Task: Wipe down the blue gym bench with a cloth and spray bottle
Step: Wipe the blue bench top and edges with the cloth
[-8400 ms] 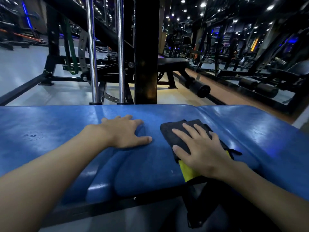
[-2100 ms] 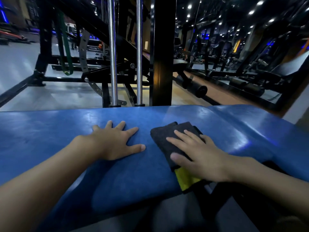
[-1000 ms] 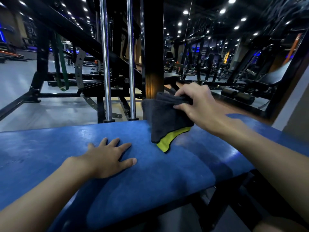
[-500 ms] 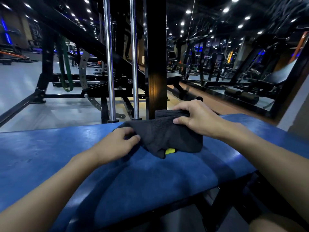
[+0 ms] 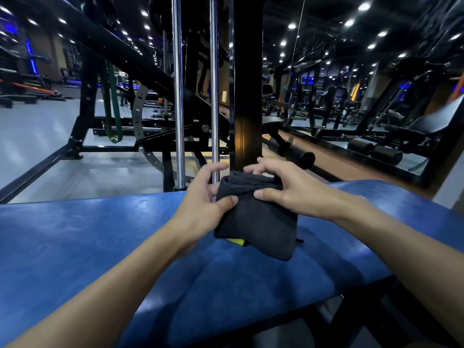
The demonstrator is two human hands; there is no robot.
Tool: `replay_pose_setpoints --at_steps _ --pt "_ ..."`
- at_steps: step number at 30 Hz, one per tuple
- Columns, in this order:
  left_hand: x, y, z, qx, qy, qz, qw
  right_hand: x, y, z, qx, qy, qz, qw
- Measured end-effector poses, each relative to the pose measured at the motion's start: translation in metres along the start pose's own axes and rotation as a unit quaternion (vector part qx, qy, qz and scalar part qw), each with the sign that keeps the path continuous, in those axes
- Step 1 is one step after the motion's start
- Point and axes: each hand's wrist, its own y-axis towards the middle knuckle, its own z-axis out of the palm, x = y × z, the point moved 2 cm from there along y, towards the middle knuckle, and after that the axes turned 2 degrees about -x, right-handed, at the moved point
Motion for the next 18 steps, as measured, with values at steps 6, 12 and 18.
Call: replay_pose_setpoints --at_steps 6,12,18 --pt "-0.013 0.003 0.003 0.04 0.008 0.044 0.998 -0.003 0.003 -0.014 0.078 -0.009 0.044 0.996" --pt "-0.009 0.015 -0.008 -0.024 0.076 0.08 0.994 -0.012 0.017 -0.031 -0.121 -0.092 -0.005 0.988" --pt "0.02 0.014 -0.031 -0.005 0.268 0.017 0.963 -0.018 -0.011 -0.017 -0.042 -0.217 -0.089 0.971"
